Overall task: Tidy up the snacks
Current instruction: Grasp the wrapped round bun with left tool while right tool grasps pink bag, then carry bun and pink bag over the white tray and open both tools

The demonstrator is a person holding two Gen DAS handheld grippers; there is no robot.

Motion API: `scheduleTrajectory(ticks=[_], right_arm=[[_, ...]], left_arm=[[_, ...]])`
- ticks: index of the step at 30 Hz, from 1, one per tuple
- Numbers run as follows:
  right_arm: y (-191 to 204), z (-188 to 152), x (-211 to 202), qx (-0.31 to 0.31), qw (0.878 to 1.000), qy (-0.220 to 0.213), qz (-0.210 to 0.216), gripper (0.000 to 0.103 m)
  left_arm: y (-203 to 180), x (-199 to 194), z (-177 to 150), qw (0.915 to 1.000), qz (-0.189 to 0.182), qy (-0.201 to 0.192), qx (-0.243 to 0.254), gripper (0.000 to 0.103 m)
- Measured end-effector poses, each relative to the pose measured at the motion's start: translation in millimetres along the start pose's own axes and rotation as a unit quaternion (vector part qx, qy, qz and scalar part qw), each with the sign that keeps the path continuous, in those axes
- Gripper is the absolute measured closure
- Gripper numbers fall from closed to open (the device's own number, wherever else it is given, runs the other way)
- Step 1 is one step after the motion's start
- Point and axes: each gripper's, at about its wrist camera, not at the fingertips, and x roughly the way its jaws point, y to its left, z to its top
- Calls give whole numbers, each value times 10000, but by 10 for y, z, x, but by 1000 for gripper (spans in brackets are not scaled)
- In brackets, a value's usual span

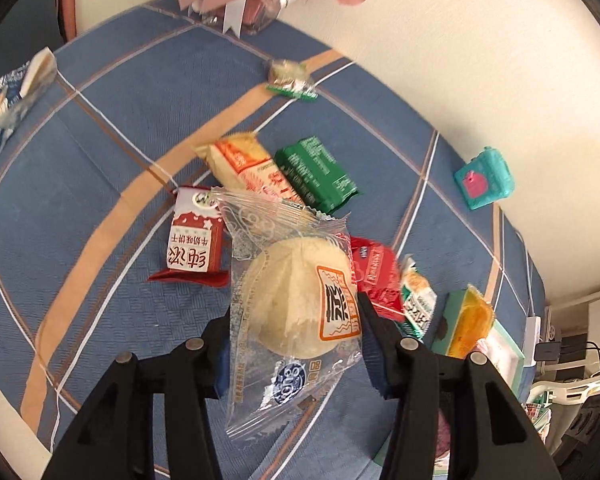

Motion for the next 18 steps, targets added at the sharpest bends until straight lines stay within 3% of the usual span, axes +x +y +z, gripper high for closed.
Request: scheduleTrajectory(ticks=[11, 18], right_arm=[[-730, 190, -430, 870, 9941, -533, -368, 65], [-1388, 168, -634, 1615, 9807, -768, -787, 65]], left_arm=[[-604, -53, -215, 9984, -254, -107, 496, 50], [-1264, -80, -496, 9880, -409, -185, 1480, 50]])
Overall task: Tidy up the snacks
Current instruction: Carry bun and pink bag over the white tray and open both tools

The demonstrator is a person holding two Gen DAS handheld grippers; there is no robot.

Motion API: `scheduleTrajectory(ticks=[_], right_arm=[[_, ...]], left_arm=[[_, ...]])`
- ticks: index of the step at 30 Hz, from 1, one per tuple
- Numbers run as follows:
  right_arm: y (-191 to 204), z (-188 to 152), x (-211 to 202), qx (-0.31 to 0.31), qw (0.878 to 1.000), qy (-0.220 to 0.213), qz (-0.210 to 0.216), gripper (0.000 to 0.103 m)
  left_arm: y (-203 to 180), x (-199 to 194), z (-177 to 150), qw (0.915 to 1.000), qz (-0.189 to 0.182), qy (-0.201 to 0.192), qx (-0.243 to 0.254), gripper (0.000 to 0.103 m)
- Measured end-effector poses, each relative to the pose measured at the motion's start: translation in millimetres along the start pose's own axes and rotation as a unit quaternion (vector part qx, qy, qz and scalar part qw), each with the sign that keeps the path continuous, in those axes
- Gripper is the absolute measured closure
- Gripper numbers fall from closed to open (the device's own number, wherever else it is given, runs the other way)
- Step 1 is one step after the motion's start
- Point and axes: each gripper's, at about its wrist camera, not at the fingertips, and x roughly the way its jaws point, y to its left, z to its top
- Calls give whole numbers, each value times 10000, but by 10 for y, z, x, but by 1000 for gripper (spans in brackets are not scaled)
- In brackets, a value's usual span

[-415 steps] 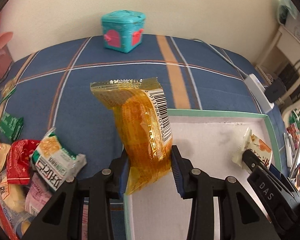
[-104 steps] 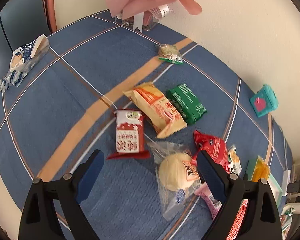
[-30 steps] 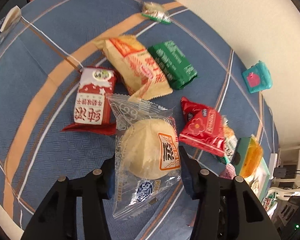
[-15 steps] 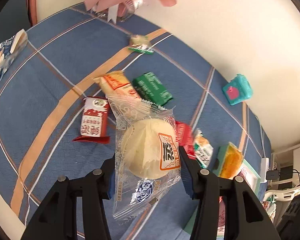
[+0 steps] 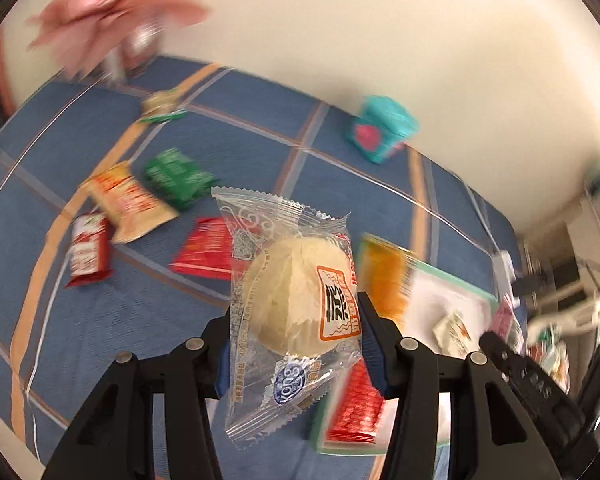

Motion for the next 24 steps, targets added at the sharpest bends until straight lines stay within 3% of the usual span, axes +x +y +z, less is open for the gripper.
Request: scheduleTrajectory(ticks=[4, 12, 24], right_arm=[[-331, 111, -58, 304, 9990, -170, -280, 65], [-777, 240, -47, 663, 9954, -285, -637, 65], [-929, 390, 122, 597, 9947, -297, -777, 65]], left_arm=[[-484, 93, -86, 9979, -163, 58, 630, 50], [-1174, 367, -247, 9889, -276, 302, 1431, 50], [-1475, 750, -303, 9825, -170, 476, 1795, 50]])
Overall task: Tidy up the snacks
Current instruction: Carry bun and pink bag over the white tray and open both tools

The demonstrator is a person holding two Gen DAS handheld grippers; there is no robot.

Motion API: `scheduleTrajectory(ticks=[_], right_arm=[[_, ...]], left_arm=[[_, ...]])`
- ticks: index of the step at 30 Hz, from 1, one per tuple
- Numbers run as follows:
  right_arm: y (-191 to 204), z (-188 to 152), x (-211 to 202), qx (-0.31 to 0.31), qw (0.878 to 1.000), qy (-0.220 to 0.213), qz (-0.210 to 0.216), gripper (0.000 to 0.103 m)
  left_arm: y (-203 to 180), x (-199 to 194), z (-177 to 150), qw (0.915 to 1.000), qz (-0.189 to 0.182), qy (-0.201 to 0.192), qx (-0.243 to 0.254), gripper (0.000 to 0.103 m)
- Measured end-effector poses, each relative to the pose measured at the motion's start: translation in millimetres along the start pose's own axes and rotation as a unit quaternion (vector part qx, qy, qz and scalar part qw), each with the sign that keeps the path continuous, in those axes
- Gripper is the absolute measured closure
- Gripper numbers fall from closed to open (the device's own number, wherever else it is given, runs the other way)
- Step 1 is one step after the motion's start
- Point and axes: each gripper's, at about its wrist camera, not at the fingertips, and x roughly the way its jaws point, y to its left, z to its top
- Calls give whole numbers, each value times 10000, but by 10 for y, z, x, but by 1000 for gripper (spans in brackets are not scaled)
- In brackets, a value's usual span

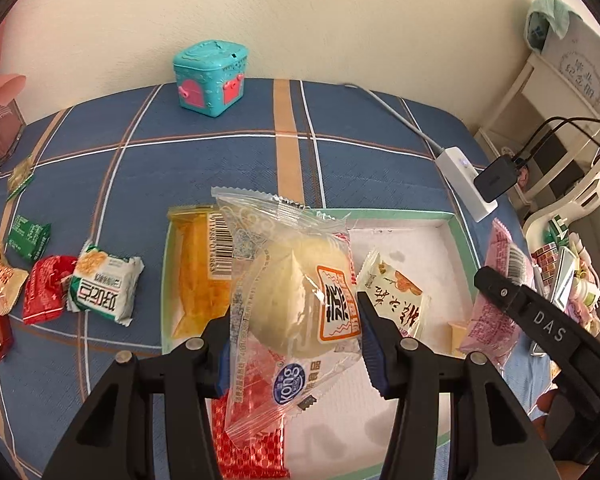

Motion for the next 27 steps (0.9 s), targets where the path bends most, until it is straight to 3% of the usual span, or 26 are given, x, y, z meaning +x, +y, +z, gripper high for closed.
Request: scheduleTrajectory(ticks=[27], right_arm=[[262, -82, 512, -765, 9963, 387, -87, 62]], left_arm=[[66, 373, 20, 9992, -40, 381, 60, 49]])
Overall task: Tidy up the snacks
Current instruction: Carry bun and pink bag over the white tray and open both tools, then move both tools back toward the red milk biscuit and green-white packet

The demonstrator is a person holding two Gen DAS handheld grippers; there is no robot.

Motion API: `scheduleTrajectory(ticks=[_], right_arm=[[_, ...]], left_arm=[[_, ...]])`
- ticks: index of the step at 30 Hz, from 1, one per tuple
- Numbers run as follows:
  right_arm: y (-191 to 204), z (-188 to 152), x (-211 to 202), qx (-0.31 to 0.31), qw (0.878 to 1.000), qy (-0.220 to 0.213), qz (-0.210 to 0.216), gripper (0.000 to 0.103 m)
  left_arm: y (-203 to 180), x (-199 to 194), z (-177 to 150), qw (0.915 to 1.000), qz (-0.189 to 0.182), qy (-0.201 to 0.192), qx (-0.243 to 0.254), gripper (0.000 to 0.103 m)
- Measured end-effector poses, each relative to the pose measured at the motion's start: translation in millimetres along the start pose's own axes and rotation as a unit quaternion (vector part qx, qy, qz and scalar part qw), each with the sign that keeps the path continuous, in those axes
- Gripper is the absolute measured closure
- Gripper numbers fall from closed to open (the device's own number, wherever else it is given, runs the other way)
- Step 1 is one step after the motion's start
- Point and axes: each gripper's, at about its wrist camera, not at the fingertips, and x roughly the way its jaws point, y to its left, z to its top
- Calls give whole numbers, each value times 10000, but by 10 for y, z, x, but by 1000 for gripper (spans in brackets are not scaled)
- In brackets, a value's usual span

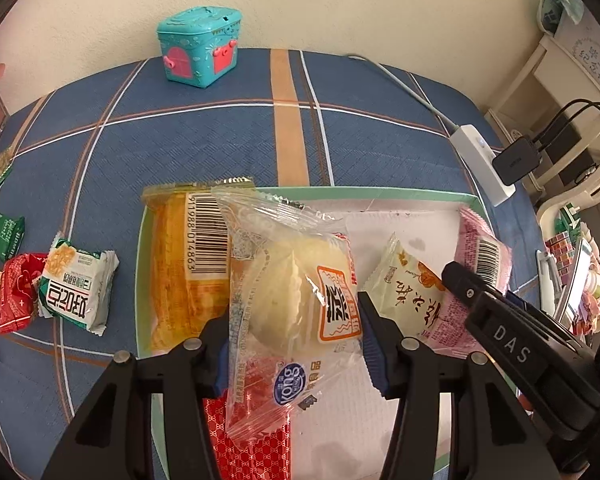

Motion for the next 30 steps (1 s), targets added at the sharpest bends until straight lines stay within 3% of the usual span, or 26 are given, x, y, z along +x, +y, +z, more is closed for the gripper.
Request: scheduleTrajectory(ticks=[4, 6, 11, 15, 22, 24, 29, 30], right_arm=[[-21, 0, 22, 8, 10000, 84, -53, 55], [-34, -4, 18, 39, 9999, 99, -40, 43], [-52, -11, -55, 62, 10000, 53, -17, 38], [-42, -36, -123, 34, 10000, 12, -18, 30], [12, -149, -195, -80, 9999, -8, 63, 24], [53, -187, -213, -130, 9999, -20, 57, 17], [166, -281, -262, -249, 9997, -51, 30, 11], [191, -304, -279, -281, 9996, -60, 28, 9]], left_arm=[[1, -19, -6, 10000, -21, 17, 2, 46], [-1, -62, -7, 10000, -52, -6, -2, 42], [28, -178, -16, 9999, -79, -27, -62, 40], [80, -250, -32, 9999, 58, -8, -133, 33], [266, -355, -83, 9987, 303, -11, -409, 28], [325, -381, -107, 9981, 405, -40, -472, 26], [476, -458, -187, 9960, 646, -166, -603, 24], [507, -479, -202, 9953, 704, -205, -630, 20]])
